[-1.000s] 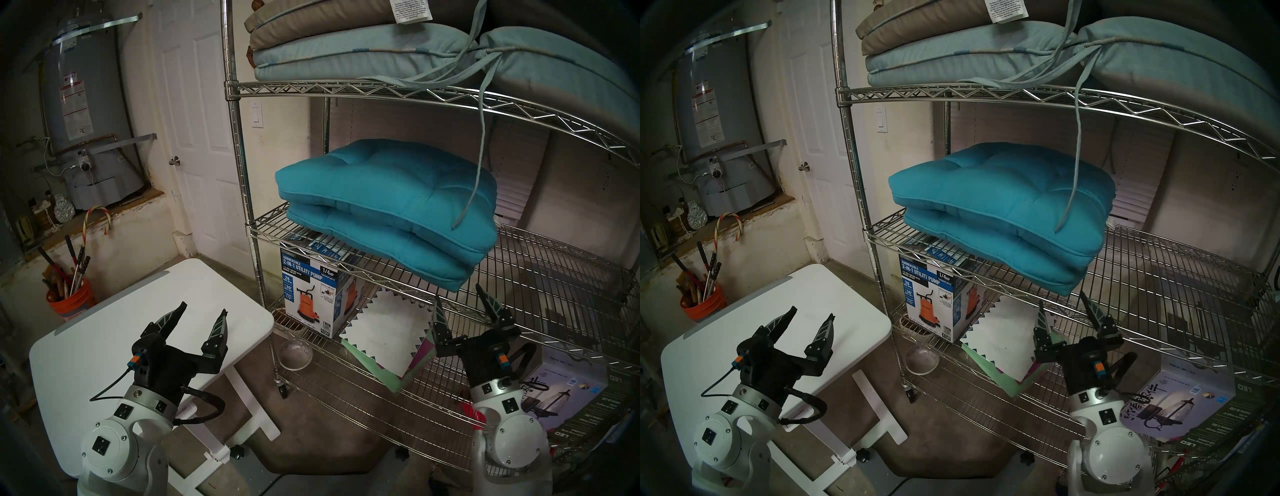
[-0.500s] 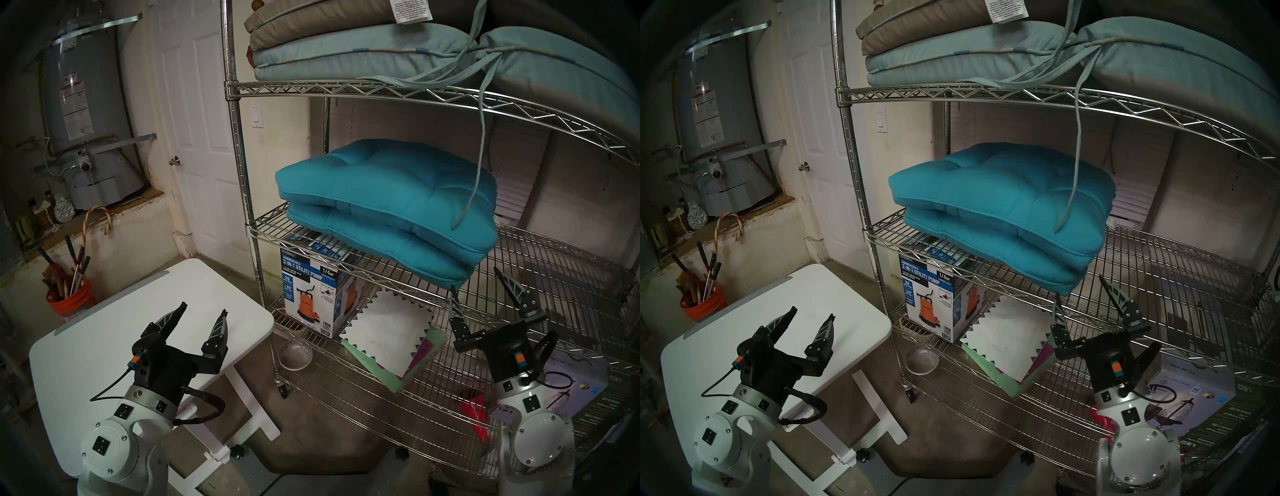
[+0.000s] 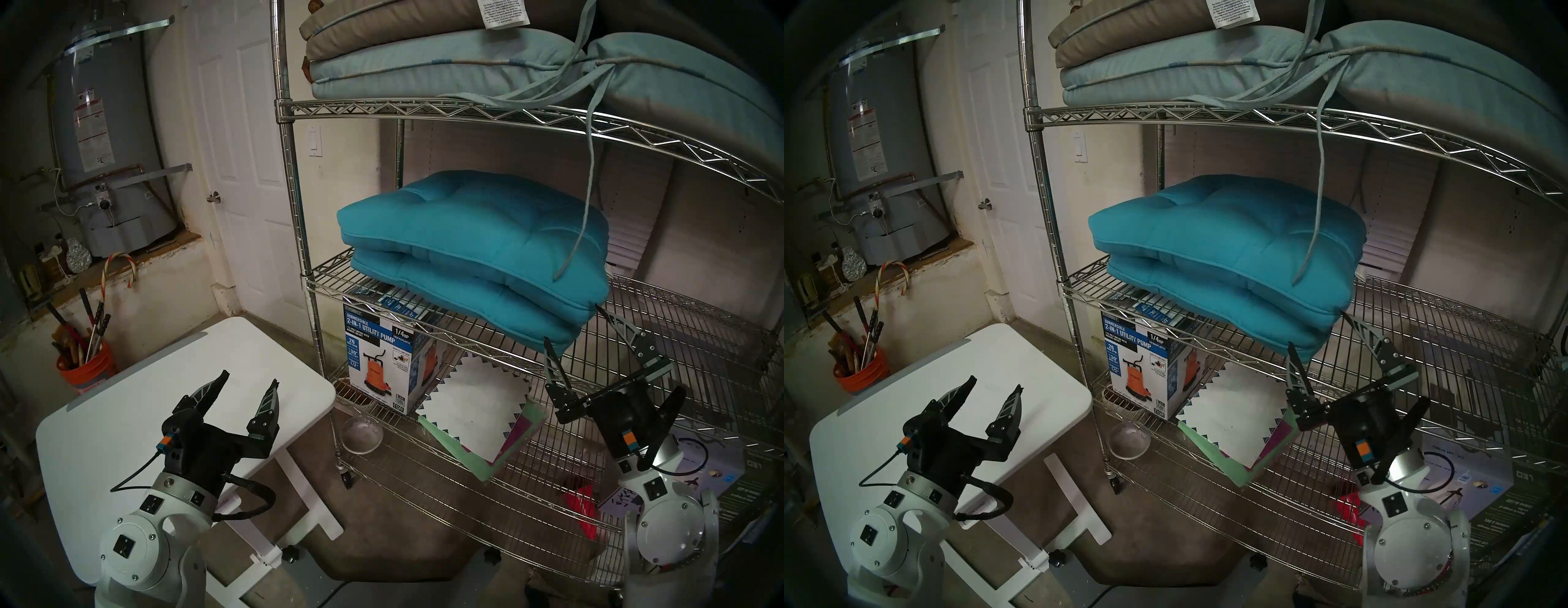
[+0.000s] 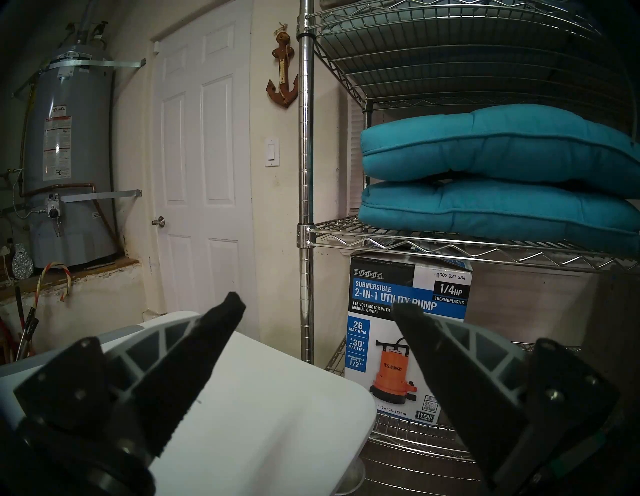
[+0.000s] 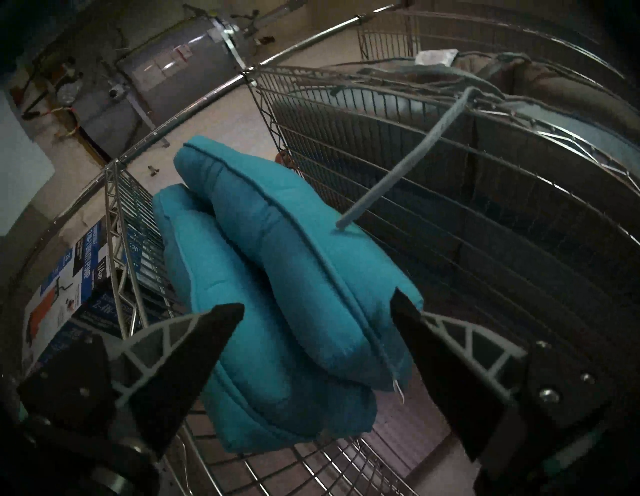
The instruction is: Take cushion off the shelf
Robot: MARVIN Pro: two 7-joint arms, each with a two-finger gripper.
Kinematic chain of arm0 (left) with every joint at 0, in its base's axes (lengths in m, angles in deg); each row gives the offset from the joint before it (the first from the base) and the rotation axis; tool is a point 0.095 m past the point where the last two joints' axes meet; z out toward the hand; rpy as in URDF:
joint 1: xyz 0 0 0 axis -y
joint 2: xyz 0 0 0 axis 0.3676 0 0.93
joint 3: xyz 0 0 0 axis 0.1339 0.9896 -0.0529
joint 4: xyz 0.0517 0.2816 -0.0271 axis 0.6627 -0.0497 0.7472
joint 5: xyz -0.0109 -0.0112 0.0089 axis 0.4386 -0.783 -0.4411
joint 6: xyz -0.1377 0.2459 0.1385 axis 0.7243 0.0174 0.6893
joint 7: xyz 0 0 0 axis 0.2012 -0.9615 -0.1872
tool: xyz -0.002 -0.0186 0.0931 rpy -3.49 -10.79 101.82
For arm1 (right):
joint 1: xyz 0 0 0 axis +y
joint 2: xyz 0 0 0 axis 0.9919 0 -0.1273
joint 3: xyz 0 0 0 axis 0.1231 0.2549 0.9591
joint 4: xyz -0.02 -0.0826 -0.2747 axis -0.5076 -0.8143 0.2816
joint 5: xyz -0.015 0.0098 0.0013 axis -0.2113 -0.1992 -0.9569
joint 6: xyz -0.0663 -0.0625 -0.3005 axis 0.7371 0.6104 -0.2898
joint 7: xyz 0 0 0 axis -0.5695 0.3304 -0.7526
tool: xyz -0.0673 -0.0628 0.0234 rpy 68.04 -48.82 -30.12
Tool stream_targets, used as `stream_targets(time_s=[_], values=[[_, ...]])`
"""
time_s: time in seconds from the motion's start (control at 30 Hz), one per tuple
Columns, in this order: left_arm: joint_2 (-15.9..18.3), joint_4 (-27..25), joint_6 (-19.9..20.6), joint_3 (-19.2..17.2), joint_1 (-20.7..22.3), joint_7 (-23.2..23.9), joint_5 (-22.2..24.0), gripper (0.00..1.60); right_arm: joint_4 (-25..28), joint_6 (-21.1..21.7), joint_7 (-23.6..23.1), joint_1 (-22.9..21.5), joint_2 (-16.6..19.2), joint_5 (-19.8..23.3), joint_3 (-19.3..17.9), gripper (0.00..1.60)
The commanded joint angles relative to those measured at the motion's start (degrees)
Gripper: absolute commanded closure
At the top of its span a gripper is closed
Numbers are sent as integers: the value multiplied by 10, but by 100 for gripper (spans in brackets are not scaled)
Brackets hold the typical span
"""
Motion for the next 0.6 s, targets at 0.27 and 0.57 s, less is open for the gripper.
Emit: stream_targets(time_s=[0.27,0.57], values=[[-1,-11,-1,-1,0,-1,1,0,-5,-17,3,-62,42,-58,-23,0],[-1,-11,-1,-1,0,-1,1,0,-16,-63,21,-68,68,-119,-57,0]])
